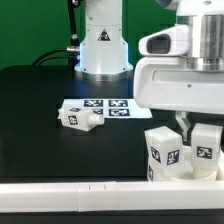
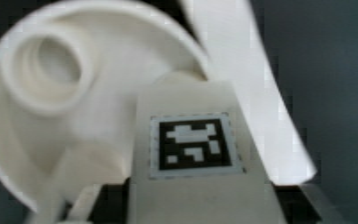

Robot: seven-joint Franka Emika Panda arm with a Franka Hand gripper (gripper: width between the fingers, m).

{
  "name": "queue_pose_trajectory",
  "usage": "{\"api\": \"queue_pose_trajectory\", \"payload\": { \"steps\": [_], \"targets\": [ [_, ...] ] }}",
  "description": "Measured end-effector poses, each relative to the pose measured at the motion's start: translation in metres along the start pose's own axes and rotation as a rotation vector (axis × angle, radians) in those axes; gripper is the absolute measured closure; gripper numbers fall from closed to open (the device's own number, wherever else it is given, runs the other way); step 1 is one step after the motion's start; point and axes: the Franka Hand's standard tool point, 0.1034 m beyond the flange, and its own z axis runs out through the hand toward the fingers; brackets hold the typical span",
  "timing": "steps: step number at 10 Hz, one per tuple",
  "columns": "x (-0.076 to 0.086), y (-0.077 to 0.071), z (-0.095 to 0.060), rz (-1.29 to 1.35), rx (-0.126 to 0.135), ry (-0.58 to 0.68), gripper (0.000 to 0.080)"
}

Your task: Assemble stool

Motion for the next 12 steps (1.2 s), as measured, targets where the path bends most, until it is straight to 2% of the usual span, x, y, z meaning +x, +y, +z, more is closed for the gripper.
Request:
{"api": "queue_pose_trajectory", "payload": {
  "steps": [2,6,8,9,10,12],
  "targets": [
    [0.0034,0.003,0.0006,0.31,0.046,-0.016,0.0463],
    [0.0022,0.0033,0.0009,0.563,0.047,-0.032,0.0463],
    [0.0016,0.0014,0.0022,0.989,0.086,-0.074,0.0463],
    [0.0015,0.0013,0.0028,1.191,0.123,-0.086,0.0463],
    [0.0011,0.001,0.0027,1.242,0.135,-0.091,0.0463],
    [0.001,0.0012,0.0029,1.266,0.135,-0.096,0.0459]
  ]
}}
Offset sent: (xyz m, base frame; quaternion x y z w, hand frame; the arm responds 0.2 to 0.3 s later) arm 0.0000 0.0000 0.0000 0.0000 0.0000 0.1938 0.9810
